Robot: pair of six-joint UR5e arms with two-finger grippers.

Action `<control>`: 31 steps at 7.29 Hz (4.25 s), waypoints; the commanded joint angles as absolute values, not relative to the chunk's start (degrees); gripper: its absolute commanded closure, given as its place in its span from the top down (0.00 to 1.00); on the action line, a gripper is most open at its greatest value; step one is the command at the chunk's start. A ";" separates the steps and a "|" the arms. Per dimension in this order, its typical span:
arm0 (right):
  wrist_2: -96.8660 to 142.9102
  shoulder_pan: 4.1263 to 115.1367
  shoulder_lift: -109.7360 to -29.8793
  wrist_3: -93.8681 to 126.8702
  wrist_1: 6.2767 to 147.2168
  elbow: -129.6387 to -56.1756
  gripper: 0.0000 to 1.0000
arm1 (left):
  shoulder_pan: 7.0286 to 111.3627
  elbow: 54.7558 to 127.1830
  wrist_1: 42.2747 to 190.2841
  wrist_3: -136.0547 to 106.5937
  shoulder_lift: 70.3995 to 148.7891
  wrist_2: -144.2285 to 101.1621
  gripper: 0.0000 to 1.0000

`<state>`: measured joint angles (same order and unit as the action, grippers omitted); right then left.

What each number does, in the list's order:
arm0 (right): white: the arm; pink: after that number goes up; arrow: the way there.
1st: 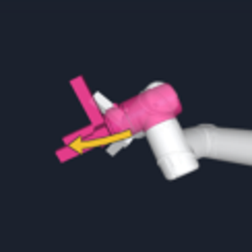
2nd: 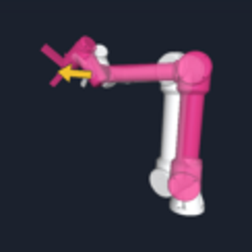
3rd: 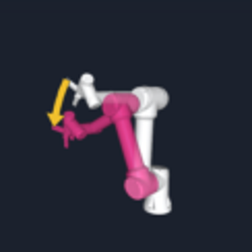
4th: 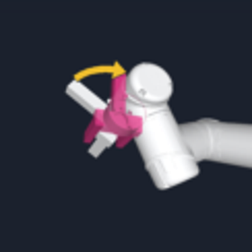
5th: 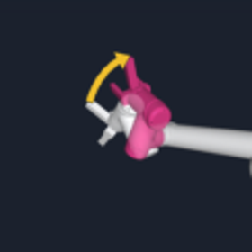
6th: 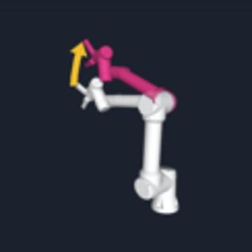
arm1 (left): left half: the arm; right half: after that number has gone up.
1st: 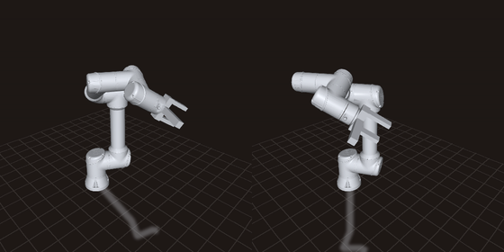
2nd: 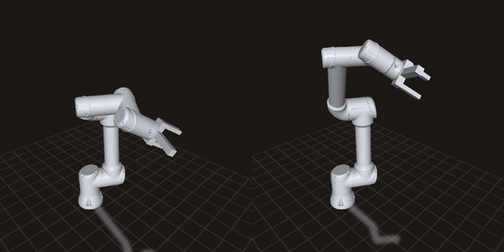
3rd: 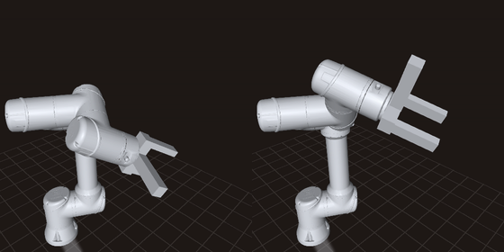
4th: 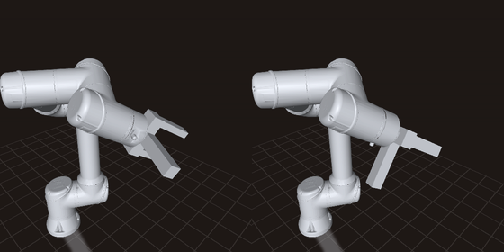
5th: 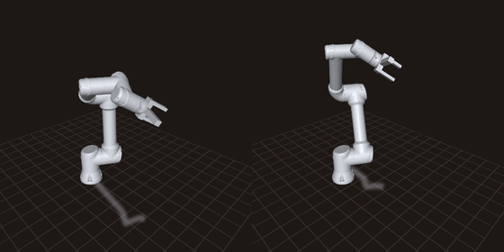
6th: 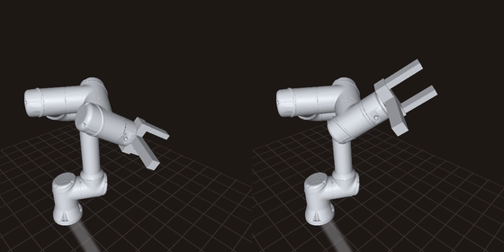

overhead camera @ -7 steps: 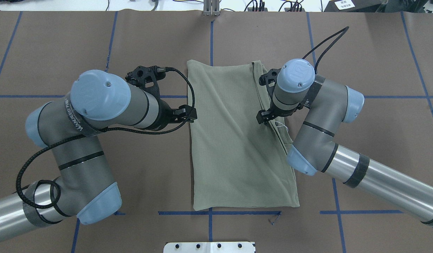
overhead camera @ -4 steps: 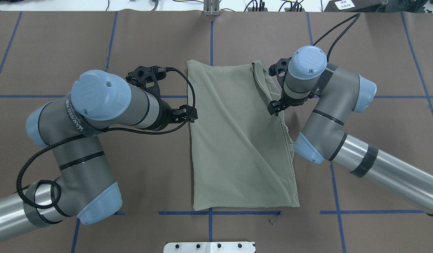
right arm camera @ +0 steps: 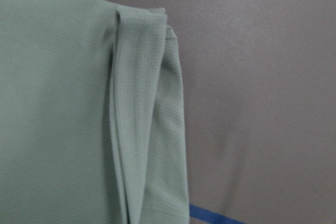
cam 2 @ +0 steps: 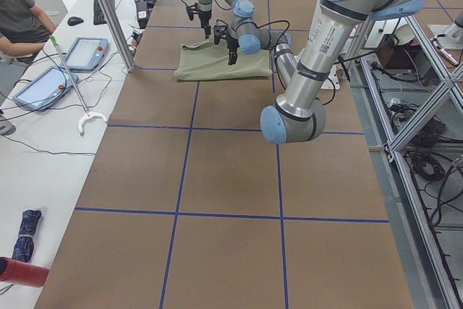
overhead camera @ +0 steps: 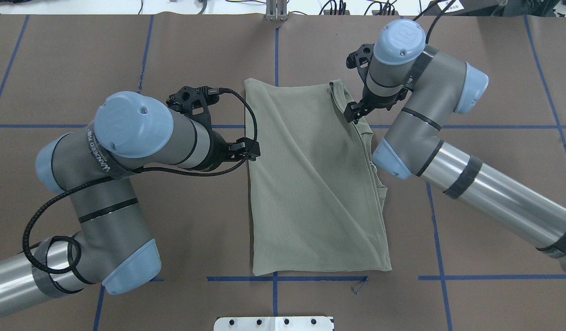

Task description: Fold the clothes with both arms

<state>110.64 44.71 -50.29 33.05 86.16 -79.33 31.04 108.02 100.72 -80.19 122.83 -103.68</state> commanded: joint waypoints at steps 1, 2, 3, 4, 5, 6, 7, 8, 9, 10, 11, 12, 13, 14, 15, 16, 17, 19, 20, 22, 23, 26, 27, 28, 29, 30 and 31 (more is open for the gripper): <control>110.39 43.69 -44.31 33.84 85.61 -70.17 1.00 | 31.11 108.02 100.72 -80.16 122.78 -103.80 1.00; 110.30 43.33 -44.21 33.66 85.34 -68.66 1.00 | 31.11 108.02 100.72 -80.16 122.78 -103.80 1.00; 110.30 43.42 -44.12 33.49 85.34 -68.03 1.00 | 31.11 108.10 100.72 -80.16 122.78 -103.80 1.00; 110.30 43.42 -44.03 33.40 85.25 -67.77 1.00 | 31.11 108.02 100.72 -80.16 122.70 -103.80 1.00; 110.22 43.42 -44.03 33.31 85.17 -67.07 1.00 | 31.11 108.02 100.72 -80.16 122.87 -103.80 1.00; 110.04 43.42 -44.03 33.31 83.77 -66.19 1.00 | 31.11 108.02 100.72 -80.24 122.96 -103.80 1.00; 109.95 43.50 -44.03 33.14 82.89 -65.14 1.00 | 31.11 108.02 100.72 -80.24 122.96 -103.80 1.00; 110.04 44.90 -44.12 31.74 82.88 -64.78 1.00 | 31.11 108.02 100.72 -80.24 122.96 -103.89 1.00; 110.13 46.65 -44.12 29.21 82.88 -63.91 1.00 | 31.11 108.02 100.72 -80.24 122.96 -103.80 1.00; 110.30 48.41 -44.30 27.18 82.79 -63.03 1.00 | 31.03 108.02 100.72 -80.24 122.96 -103.80 1.00; 110.30 48.78 -44.64 26.98 82.79 -62.50 1.00 | 31.03 108.02 100.72 -80.24 122.96 -103.80 1.00; 111.43 49.91 -44.04 27.07 82.88 -63.01 1.00 | 31.03 107.84 100.81 -80.24 122.87 -103.80 1.00; 114.40 50.70 -44.03 27.16 83.32 -64.84 1.00 | 30.85 107.49 100.90 -80.59 122.78 -103.80 1.00; 118.44 51.50 -45.08 27.42 84.28 -69.21 1.00 | 28.50 107.93 104.29 -86.43 120.87 -103.71 1.00; 121.78 51.76 -50.13 29.42 86.90 -78.22 1.00 | 25.26 108.28 111.03 -96.06 118.33 -103.45 1.00; 123.64 51.85 -55.32 33.36 87.36 -86.66 1.00 | 20.87 108.19 111.70 -100.68 117.52 -102.14 1.00; 127.23 51.94 -60.59 37.05 87.28 -94.49 1.00 | 17.26 107.76 111.53 -102.64 117.42 -99.00 1.00; 129.37 51.86 -64.77 43.83 87.19 -102.02 1.00 | 12.23 104.09 111.10 -105.20 118.03 -96.87 0.99; 129.29 51.77 -64.78 44.81 87.01 -101.95 1.00 | 12.22 102.84 110.83 -104.33 118.56 -96.33 0.99; 129.20 51.68 -64.77 44.82 87.01 -101.52 1.00 | 12.30 102.48 110.83 -103.80 119.52 -95.19 0.96; 129.03 51.68 -64.78 44.82 87.01 -101.34 1.00 | 12.30 100.91 110.83 -103.80 121.18 -95.10 0.90; 128.94 51.50 -64.86 44.82 87.01 -101.08 1.00 | 12.30 96.59 110.92 -103.71 123.58 -93.87 0.86; 128.94 51.42 -64.86 44.82 87.01 -101.07 1.00 | 12.30 96.94 110.74 -103.36 123.49 -94.13 0.85; 128.94 51.42 -64.86 44.82 87.01 -101.07 1.00 | 12.30 97.55 110.22 -103.27 123.23 -94.22 0.85; 128.94 51.33 -64.86 44.82 87.10 -101.07 1.00 | 12.30 98.08 109.00 -103.27 123.31 -94.39 0.85; 128.94 51.24 -64.86 44.82 87.10 -100.81 1.00 | 12.22 99.04 108.72 -103.27 122.96 -94.48 0.85; 128.85 51.15 -64.86 44.82 87.01 -100.64 1.00 | 12.22 99.40 108.11 -103.27 122.96 -94.48 0.85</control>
<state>128.92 51.26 -64.86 44.82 87.07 -100.86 12.25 98.70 108.85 -103.28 123.08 -94.42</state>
